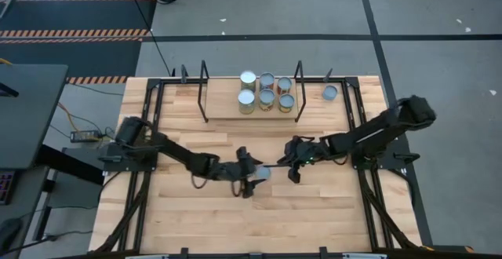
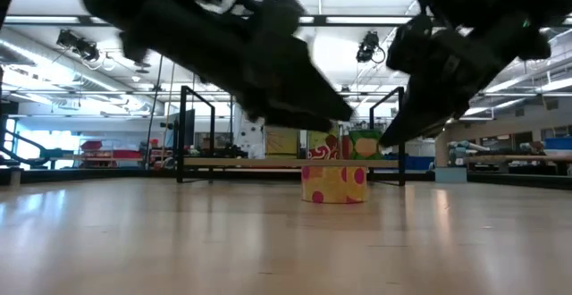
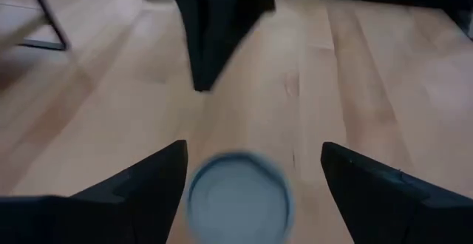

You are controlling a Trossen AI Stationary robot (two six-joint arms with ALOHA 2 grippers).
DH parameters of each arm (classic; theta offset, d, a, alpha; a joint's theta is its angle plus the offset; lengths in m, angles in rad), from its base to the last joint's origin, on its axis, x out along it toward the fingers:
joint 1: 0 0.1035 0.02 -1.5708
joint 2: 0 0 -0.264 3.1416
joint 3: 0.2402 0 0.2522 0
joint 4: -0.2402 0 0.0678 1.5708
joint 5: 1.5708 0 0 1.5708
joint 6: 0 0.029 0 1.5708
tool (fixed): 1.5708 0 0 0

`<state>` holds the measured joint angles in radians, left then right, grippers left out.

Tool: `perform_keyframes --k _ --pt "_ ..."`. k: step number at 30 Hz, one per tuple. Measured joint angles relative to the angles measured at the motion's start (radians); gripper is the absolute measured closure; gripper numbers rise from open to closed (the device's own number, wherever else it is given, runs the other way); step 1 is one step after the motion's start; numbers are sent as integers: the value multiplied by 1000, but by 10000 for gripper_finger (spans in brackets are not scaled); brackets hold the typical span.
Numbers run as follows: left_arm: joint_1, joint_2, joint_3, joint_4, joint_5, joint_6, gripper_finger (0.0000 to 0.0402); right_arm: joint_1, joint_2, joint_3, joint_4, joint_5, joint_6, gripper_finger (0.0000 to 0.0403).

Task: Pick and place cans onto a shelf
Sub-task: Put the pineapple rings on the shelf

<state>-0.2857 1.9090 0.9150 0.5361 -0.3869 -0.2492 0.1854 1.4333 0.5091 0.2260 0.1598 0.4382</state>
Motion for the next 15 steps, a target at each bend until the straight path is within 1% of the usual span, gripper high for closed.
perform_keyframes --k 4,7,9,11,15 --pt "24 74 96 -87 19 0 83 11 -105 -1 -119 37 3 398" --pt "28 106 142 -158 27 -1 83 19 -147 0 -147 51 3 398" --pt "28 124 165 -179 33 -5 83 23 -160 -1 -145 56 3 398" --pt "30 139 179 -222 15 -15 83 24 -163 -1 -154 55 3 398" --pt "32 152 182 -226 13 -35 83 29 -150 0 -159 56 3 398"
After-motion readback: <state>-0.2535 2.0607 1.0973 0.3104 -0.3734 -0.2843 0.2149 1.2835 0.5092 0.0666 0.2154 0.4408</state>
